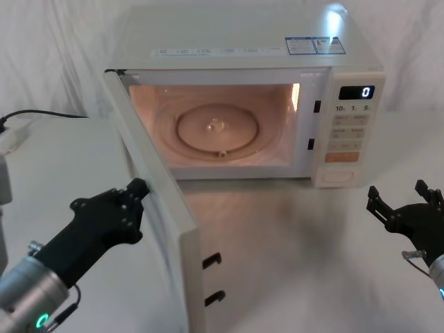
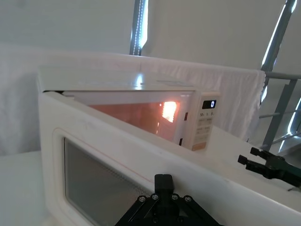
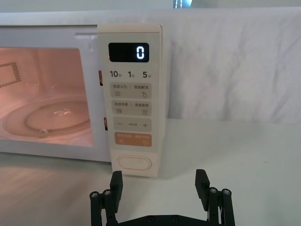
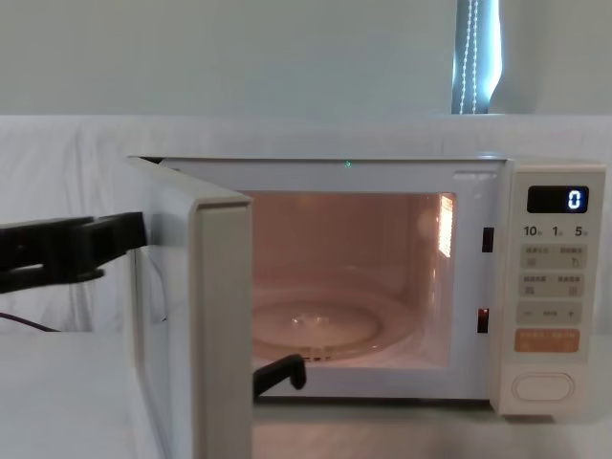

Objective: Press the button to open the microwave door with one hand; close the microwave door with the other hand.

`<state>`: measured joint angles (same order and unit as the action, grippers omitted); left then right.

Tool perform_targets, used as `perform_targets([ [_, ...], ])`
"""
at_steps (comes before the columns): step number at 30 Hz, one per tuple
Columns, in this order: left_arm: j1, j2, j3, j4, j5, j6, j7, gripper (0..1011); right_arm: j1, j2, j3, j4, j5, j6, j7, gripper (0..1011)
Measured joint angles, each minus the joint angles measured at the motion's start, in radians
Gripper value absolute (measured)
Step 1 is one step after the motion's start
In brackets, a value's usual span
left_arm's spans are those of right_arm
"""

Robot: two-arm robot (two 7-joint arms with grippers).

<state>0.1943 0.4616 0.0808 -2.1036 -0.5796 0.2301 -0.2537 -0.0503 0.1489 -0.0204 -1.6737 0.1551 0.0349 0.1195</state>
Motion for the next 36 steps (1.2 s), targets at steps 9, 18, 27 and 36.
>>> perform_targets([
  [9,-0.106,-0.002,0.073,0.052,0.011,0.005,0.016,0,0.0,0.0,0.0,0.0,0.0,0.0,0.0,1000],
  [18,-0.229,-0.023,0.163,0.131,0.05,0.017,0.048,0,0.0,0.0,0.0,0.0,0.0,0.0,0.0,1000],
  [27,-0.343,-0.064,0.228,0.234,0.145,0.03,0.076,0,0.0,0.0,0.0,0.0,0.0,0.0,0.0,1000],
  [36,-0.449,-0.119,0.286,0.334,0.236,0.036,0.061,0,0.0,0.0,0.0,0.0,0.0,0.0,0.0,1000],
])
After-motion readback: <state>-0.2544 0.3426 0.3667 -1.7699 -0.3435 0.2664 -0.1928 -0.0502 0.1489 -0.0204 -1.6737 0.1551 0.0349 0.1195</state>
